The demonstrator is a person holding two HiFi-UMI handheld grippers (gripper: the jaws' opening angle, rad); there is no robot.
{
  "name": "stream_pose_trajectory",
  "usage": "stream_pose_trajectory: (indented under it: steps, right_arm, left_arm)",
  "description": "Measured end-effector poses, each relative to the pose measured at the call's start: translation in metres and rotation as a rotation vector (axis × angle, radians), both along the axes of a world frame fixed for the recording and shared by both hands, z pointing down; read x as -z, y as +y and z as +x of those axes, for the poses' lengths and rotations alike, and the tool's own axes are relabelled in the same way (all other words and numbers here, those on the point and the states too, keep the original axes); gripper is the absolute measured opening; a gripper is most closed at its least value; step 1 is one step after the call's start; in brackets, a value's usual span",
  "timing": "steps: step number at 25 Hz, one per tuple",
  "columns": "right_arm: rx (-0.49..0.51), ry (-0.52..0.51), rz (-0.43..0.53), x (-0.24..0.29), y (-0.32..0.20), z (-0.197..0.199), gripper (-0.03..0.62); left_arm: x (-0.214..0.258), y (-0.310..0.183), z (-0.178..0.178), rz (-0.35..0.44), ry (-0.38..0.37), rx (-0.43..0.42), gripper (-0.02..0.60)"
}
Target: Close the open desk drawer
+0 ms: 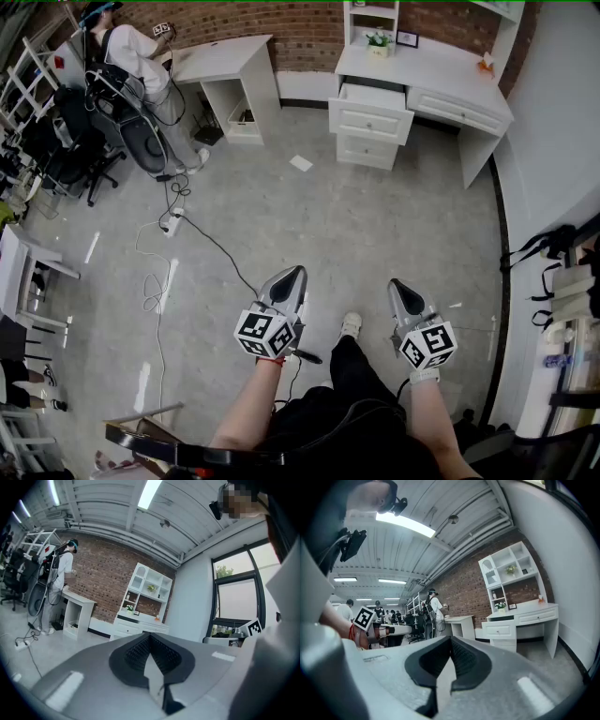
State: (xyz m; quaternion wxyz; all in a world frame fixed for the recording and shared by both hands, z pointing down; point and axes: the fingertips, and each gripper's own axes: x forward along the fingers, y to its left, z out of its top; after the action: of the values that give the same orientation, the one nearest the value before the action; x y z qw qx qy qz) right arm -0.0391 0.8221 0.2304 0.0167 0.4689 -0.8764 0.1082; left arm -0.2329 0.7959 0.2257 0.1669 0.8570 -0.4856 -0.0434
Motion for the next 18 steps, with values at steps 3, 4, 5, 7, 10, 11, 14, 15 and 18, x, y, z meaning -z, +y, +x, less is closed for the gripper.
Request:
stream_pose_trajectory:
  steps: [3,4,5,7,10,11,14,15,18]
  right_arm:
    - [0.008,0.016,-0.029,-0.015,-0.036,0.008,0.0]
    - [0.01,0.023,-0.036,-0.018,-0.05,0.011,0.0]
    - [0.011,0.03,-0.037,-0.019,-0.065,0.014,0.0]
    - [0.009,0.036,-0.027,-0.017,-0.094,0.02,0.0]
    - [0.006,0.029,-0.015,-0.013,-0.129,0.027,0.0]
    - [0.004,0.026,-0.013,-0.012,-0.14,0.029,0.0]
    - [-0.009,0.021,-0.007,-0.009,-0.171,0.042,0.0]
    - [-0.016,0.019,-0.008,-0.01,-0.18,0.047,0.0]
    - [-0.042,0.007,-0.02,-0.016,-0.199,0.065,0.0]
  left_arm:
    - [-0.007,-0.04,0.009,-0.008,-0.011,0.004,0.003]
    - [-0.007,-0.054,0.013,-0.006,-0.016,0.003,0.003]
    - [-0.006,-0.069,0.016,0.0,-0.021,0.001,0.003]
    - [-0.003,-0.096,0.023,0.011,-0.03,-0.006,0.003]
    - [-0.004,-0.13,0.031,0.012,-0.045,-0.012,0.003]
    - [-0.004,-0.14,0.033,0.01,-0.049,-0.015,0.003]
    - [-0.005,-0.171,0.043,0.005,-0.059,-0.027,0.003]
    - [-0.006,-0.181,0.047,0.003,-0.062,-0.032,0.003]
    - [-0.01,-0.205,0.059,-0.001,-0.068,-0.04,0.003]
